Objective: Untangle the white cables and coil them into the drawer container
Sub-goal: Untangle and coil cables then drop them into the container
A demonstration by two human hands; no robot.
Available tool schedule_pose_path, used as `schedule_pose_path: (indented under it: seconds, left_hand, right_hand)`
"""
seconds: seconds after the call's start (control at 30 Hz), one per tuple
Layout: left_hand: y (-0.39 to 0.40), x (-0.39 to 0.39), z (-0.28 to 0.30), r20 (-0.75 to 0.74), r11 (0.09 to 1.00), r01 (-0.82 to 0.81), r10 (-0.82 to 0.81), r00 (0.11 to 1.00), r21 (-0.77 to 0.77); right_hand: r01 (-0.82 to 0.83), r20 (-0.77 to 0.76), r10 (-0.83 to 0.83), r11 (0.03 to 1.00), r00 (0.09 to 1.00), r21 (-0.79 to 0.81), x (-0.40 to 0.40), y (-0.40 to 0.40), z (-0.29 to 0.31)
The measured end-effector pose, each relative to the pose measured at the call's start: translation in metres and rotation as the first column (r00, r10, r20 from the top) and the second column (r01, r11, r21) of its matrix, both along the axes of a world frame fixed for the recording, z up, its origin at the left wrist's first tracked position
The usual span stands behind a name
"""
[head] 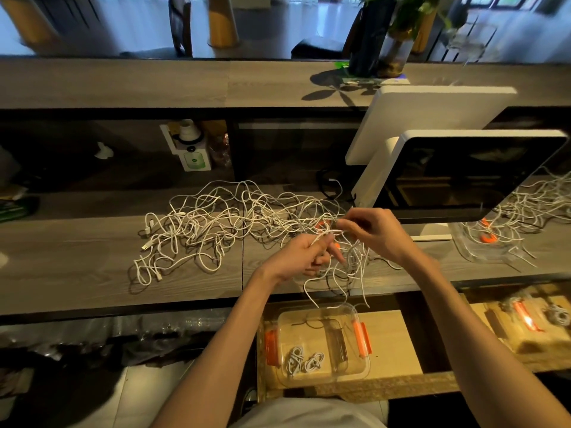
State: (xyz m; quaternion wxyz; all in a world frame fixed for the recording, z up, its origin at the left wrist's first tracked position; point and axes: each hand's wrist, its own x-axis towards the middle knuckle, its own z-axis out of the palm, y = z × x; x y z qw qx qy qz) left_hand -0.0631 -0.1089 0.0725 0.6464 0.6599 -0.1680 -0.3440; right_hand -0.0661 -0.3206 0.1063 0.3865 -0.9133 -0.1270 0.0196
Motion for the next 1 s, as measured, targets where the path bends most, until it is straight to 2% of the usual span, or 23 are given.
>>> schedule_pose_path:
  seconds: [0.13, 0.23, 0.3, 0.43, 0.5, 0.57, 0.63, 0.67, 0.83, 0.93, 1.0]
  left_hand:
    - [0.006, 0.006, 0.007, 0.043, 0.998, -0.061, 0.062, 0.997, -0.011]
    - [0.006, 0.011, 0.011, 0.081, 0.985, -0.174, 0.174, 0.981, -0.014]
    - [0.010, 0.016, 0.011, 0.072, 0.959, -0.278, 0.281, 0.957, -0.044]
    - [0.028, 0.028, 0.013, 0.059, 0.877, -0.472, 0.478, 0.877, -0.085]
    - [0.038, 0.033, 0.013, 0.062, 0.815, -0.575, 0.579, 0.813, -0.070]
    - [0.048, 0.040, 0.011, 0.137, 0.737, -0.675, 0.671, 0.728, -0.021]
    - [0.053, 0.043, 0.008, 0.225, 0.712, -0.703, 0.684, 0.694, 0.002]
    - [0.054, 0.042, 0.007, 0.217, 0.704, -0.710, 0.695, 0.685, -0.016]
    - [0.043, 0.030, 0.008, -0.029, 0.644, -0.752, 0.757, 0.653, -0.140]
    - [0.037, 0.027, 0.004, -0.340, 0.548, -0.783, 0.705, 0.622, -0.295]
    - [0.034, 0.025, 0.004, -0.495, 0.473, -0.806, 0.636, 0.592, -0.356]
  right_hand:
    - [0.069, 0.014, -0.069, 0.997, 0.998, -0.039, 0.015, -0.010, 0.007]
    - [0.080, 0.009, -0.080, 0.996, 0.997, -0.040, 0.022, -0.009, 0.014]
    - [0.074, 0.027, -0.072, 0.992, 0.997, -0.100, 0.025, -0.010, 0.015]
    - [0.108, 0.015, -0.107, 0.991, 0.994, -0.084, 0.028, -0.026, 0.012]
    - [0.085, 0.030, -0.082, 0.987, 0.996, -0.137, 0.028, -0.034, 0.008]
    - [0.090, 0.031, -0.087, 0.987, 0.996, -0.136, 0.026, -0.037, 0.005]
    - [0.088, -0.004, -0.088, 0.992, 0.996, -0.093, 0.020, -0.036, 0.002]
    - [0.083, -0.030, -0.085, 0.994, 0.996, -0.066, 0.016, -0.034, 0.001]
    - [0.098, -0.145, -0.073, 0.980, 0.987, 0.175, -0.011, -0.024, -0.022]
    - [0.092, -0.153, -0.053, 0.962, 0.987, 0.259, -0.030, -0.014, -0.045]
    - [0.091, -0.174, -0.040, 0.951, 0.984, 0.296, -0.043, -0.005, -0.059]
